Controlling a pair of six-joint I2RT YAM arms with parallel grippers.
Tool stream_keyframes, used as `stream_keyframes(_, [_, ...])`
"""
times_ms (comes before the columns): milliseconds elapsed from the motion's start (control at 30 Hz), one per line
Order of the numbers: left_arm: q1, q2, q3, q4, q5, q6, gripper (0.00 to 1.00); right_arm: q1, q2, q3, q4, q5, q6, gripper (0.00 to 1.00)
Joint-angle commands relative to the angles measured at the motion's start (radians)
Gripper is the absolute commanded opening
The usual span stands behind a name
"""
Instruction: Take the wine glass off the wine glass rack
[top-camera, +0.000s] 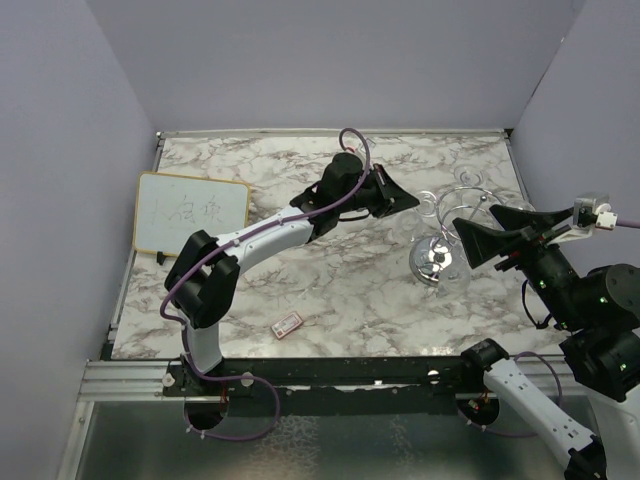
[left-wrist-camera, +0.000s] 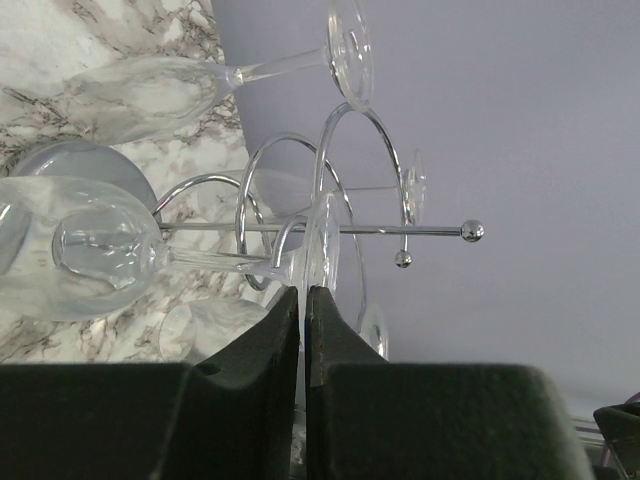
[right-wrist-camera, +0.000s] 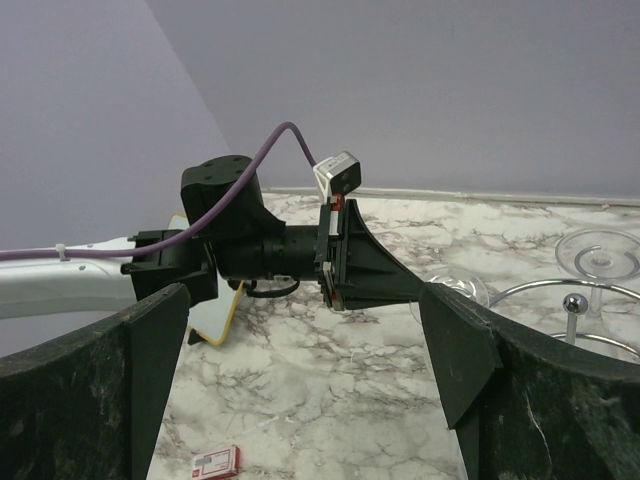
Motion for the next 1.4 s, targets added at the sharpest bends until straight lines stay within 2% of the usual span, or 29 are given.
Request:
stream_keyframes(0, [-0.006, -0.029, -0.020, 0.041, 0.027, -0.059, 0.02, 0.006, -0.014, -0.001, 0.025, 0.025, 0.012, 1.00])
stream_keyframes(1067, [0.069, -0.127, -0.117, 0.100, 0.081, -0.125, 0.00, 0.006, -0.034, -0.021, 0.030, 0.021, 0.050, 1.00])
stream_keyframes(1267, [0.098, -0.197, -0.163, 0.101, 0.110, -0.090, 0.00, 0.006, -0.021, -0.026, 0.036, 0.003, 0.040, 1.00])
stream_keyframes(1367, [0.122, -0.255, -0.214, 0.102, 0.134, -0.018, 0.00, 0.006, 0.006, -0.023, 0.038, -0.029, 0.030, 1.00])
